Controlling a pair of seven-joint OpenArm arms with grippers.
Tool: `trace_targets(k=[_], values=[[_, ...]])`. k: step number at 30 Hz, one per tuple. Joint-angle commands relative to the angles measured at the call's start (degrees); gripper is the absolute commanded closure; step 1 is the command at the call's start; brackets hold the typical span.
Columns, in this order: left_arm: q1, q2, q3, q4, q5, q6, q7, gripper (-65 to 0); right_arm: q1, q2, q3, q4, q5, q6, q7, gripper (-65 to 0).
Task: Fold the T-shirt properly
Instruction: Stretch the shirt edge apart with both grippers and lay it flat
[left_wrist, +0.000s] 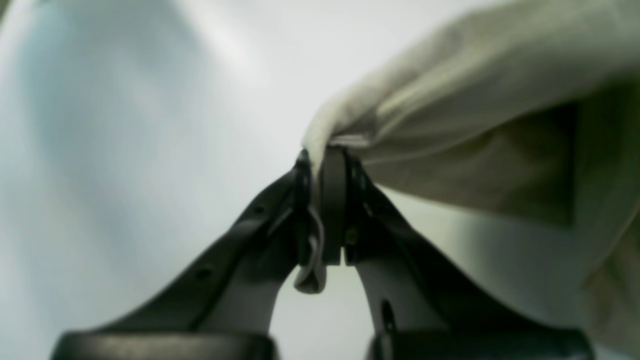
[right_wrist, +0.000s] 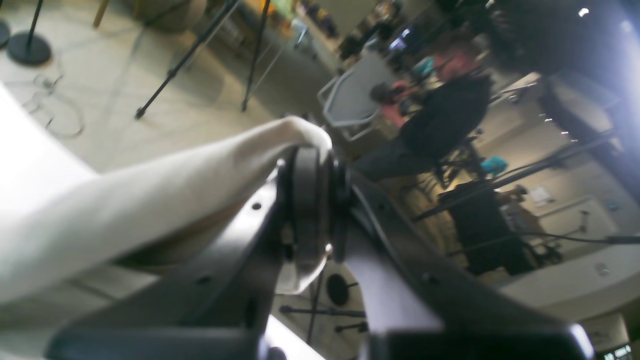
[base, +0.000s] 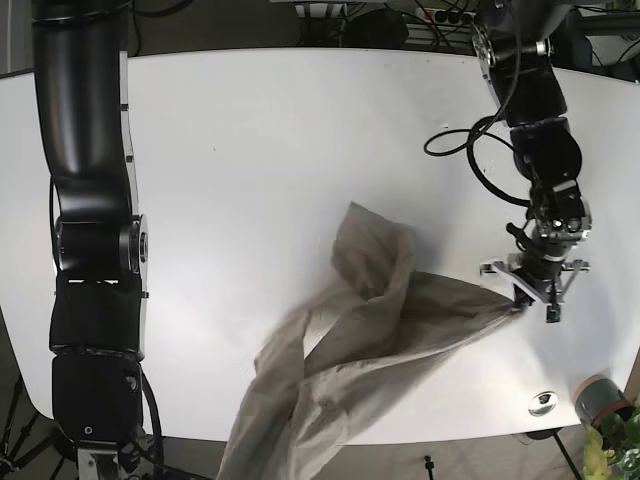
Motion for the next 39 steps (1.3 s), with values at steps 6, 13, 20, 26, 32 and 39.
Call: trace_targets(k=[6,13,20,26,32,39], values=[[-9.32,-2.34,-3.95,1.72,-0.71,-2.28,3.63,0.0,3.12,0.71,0.38,-4.6,0.14,-1.29,6.41,0.0],[-18.72,-5.6,-5.01,6.12,-0.8,-4.22,12.6,0.0,3.12,2.82,0.38,-5.74,0.32,-1.29,7.72,0.0],[-27.25,-6.83,-5.01,11.83,-0.45,-4.92,19.72,0.0,3.12,3.79,5.83,-5.65,0.32,-0.85,7.72,0.0],[-29.19,-8.94,-5.1,12.45,-0.8,-5.45,22.36,0.0,2.47,4.41,8.03,-5.3,0.4,-0.76,7.64,0.0],[-28.48,-9.11,-5.8,12.97,-0.8,-5.89,21.66,0.0,-2.89,4.41,12.69,-0.73,0.32,0.29,6.32,0.0],[-25.23,-9.11,-8.17,13.15,-0.8,-6.41,21.66,0.0,-10.1,3.88,17.96,4.28,0.32,2.66,3.24,0.0]])
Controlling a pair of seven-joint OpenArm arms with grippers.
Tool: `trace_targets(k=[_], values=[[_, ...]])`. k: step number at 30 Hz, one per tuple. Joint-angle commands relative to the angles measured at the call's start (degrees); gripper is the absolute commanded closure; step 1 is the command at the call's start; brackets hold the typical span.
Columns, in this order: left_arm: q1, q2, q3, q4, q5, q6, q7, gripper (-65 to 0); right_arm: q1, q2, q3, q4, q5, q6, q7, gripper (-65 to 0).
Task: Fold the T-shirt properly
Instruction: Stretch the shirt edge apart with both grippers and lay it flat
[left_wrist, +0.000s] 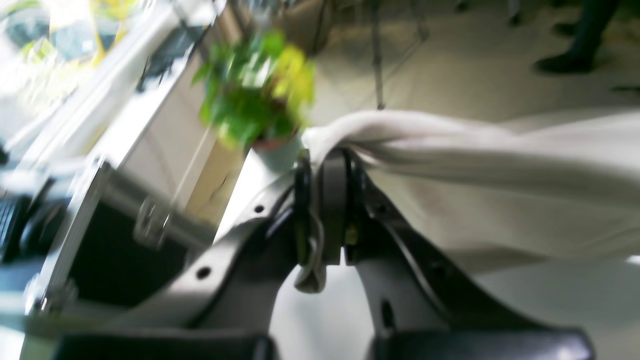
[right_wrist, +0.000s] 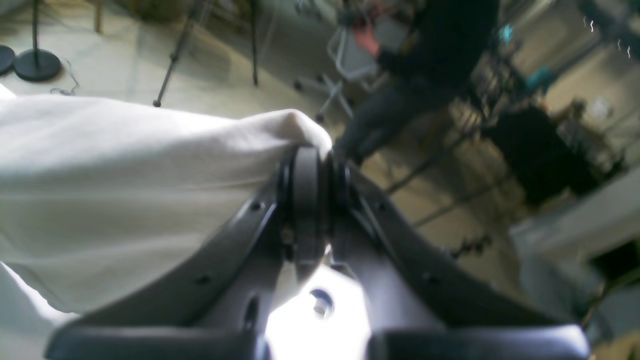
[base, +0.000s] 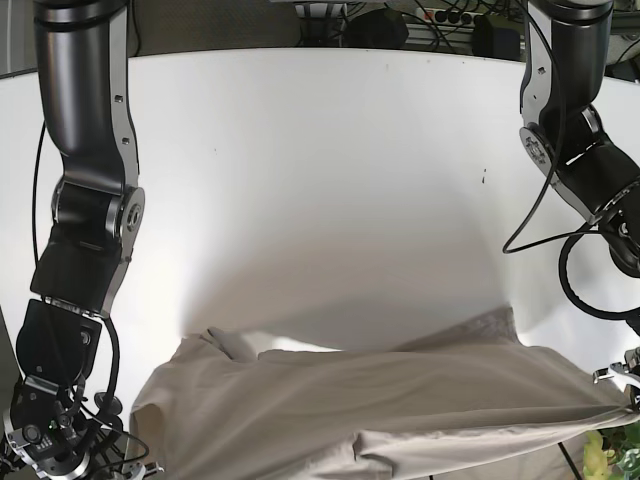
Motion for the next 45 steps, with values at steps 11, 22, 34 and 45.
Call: trace_targets(k=[11,22,34,45], values=[[7.3,-1.18,-0.29,9.24,-0.43,-2.07,0.84,0.0,-15.79,0.16,6.76,20.72,7.26,0.48,-7.61,0.0],[21.72,-0.83,-0.81,17.68,-0.43,-2.07,0.84,0.0,-34.78,-0.19,15.91,34.44,16.58,0.39,-15.61,0.0],[36.75,4.71,-9.34,19.35,-0.17,-8.23,0.84,0.0,-52.98,-0.36,23.91,40.24,31.17,0.31,-20.88,0.0],[48.35,5.94,-13.3,20.05,-0.52,-9.46,0.58,0.0,-65.55,-0.71,26.63,40.24,38.2,0.31,-20.88,0.0]])
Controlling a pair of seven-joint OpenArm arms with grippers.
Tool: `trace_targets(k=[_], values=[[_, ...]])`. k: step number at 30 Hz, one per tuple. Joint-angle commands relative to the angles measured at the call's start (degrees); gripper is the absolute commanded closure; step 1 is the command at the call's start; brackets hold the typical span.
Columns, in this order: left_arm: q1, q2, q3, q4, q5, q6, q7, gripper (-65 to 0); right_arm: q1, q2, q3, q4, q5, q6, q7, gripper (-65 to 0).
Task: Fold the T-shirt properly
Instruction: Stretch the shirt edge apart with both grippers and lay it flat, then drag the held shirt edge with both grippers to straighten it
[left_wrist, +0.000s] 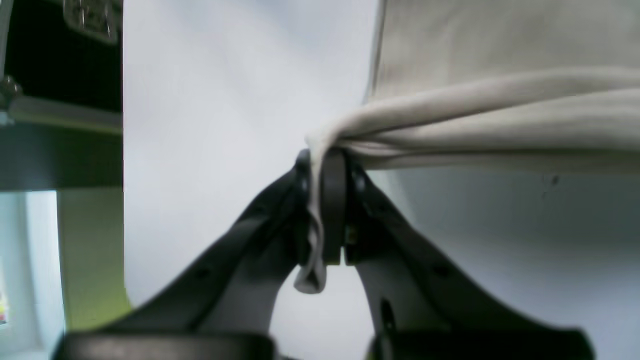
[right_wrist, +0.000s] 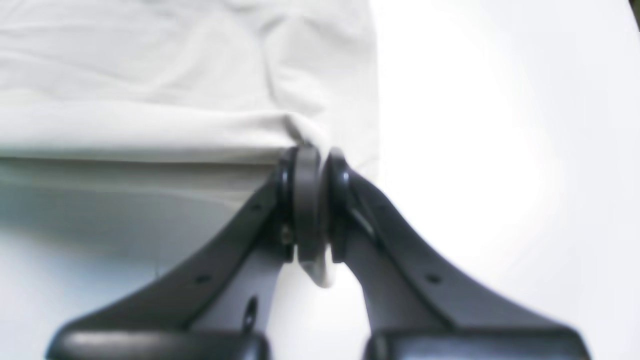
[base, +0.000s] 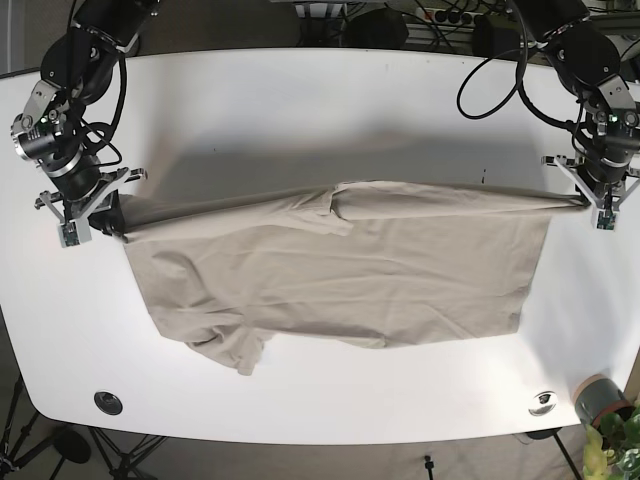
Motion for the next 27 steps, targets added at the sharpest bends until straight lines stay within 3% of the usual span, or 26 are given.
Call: trace_targets(k=[1,10,27], values=[[1.32,-0.37,-2.24,1.12,0.22,-1.11,-1.15,0.0,-2.02,0.62,0.38,1.23,2.12,-0.15,1.28,0.0],[6.51,1.47,-8.31,0.86,0.66,-6.91,-1.24,0.0,-10.19,0.27,0.47,2.9,4.23,-0.15,1.54,0.0],[8.8,1.56,-11.03,0.86,0.4,-7.75,-1.24,0.0,-15.38,0.27,0.38,0.7,3.97,0.37,1.63,0.0]])
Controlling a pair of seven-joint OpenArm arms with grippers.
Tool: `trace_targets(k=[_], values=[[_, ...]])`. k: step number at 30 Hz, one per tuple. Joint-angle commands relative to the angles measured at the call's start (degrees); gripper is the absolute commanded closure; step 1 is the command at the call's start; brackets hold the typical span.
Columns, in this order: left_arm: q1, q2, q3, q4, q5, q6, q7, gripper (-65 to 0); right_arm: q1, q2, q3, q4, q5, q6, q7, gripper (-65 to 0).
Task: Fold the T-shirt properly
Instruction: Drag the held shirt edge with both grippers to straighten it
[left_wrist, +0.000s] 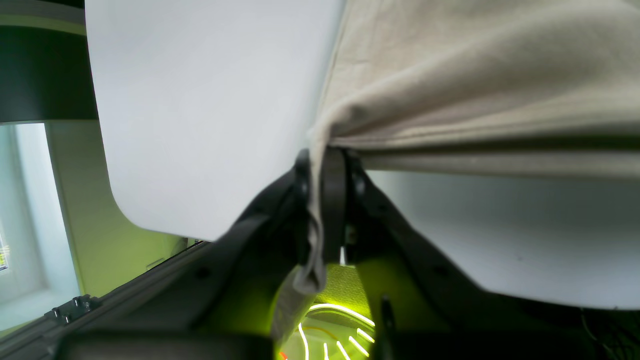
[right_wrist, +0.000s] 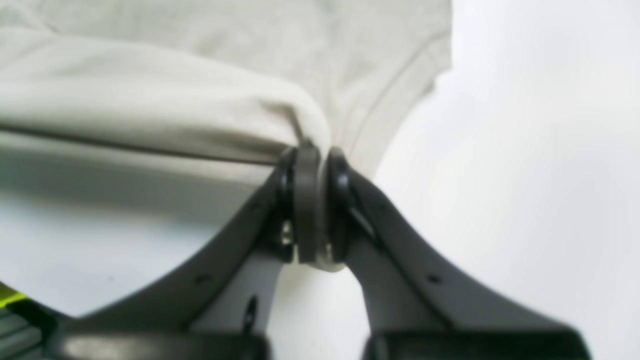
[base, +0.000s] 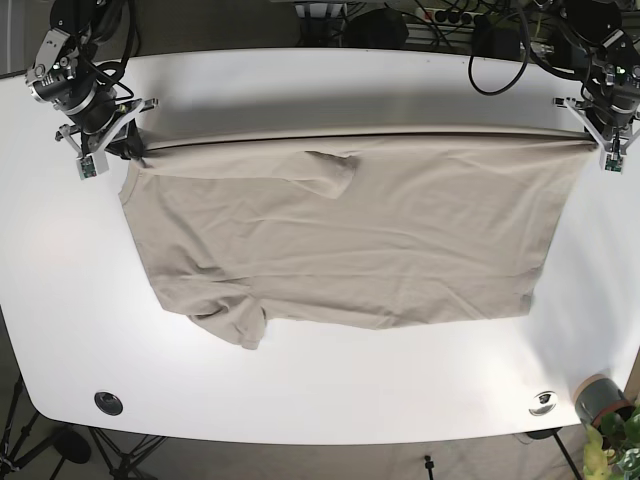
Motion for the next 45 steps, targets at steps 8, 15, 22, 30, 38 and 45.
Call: trace_targets(k=[8,15,22,30,38,45], values=[[-5.64,-1.22,1.88,1.19,0.49,0.36,-0.84,0.0,-0.43,0.99,0.38,0.79,0.47,-0.13,1.04,0.0],[-11.97,-1.83,5.57,0.93,0.75,0.36,-0.67,0.0,-0.43,0.99,0.38,-0.18,0.29,-0.13,1.04,0.0],[-14.25,-4.64,12.16,-0.74,0.75,0.75,-0.67,0.0,-0.6,0.99,0.38,-3.35,-0.58,-0.13,3.77,0.0],[-20.06,-8.16,16.2,-11.03,0.66,1.99,-0.93,0.0,-0.52,0.99,0.38,-3.35,-1.73,-0.13,5.44,0.0],[-24.8,-9.3,19.98,-20.26,0.66,2.07,-5.5,0.0,1.07,0.9,0.38,-3.43,-1.99,-0.57,5.53,0.0],[-27.44,-9.92,22.89,-26.94,0.66,2.07,-6.56,-7.6,2.21,0.9,0.38,-6.6,-1.99,-0.57,5.53,0.0]])
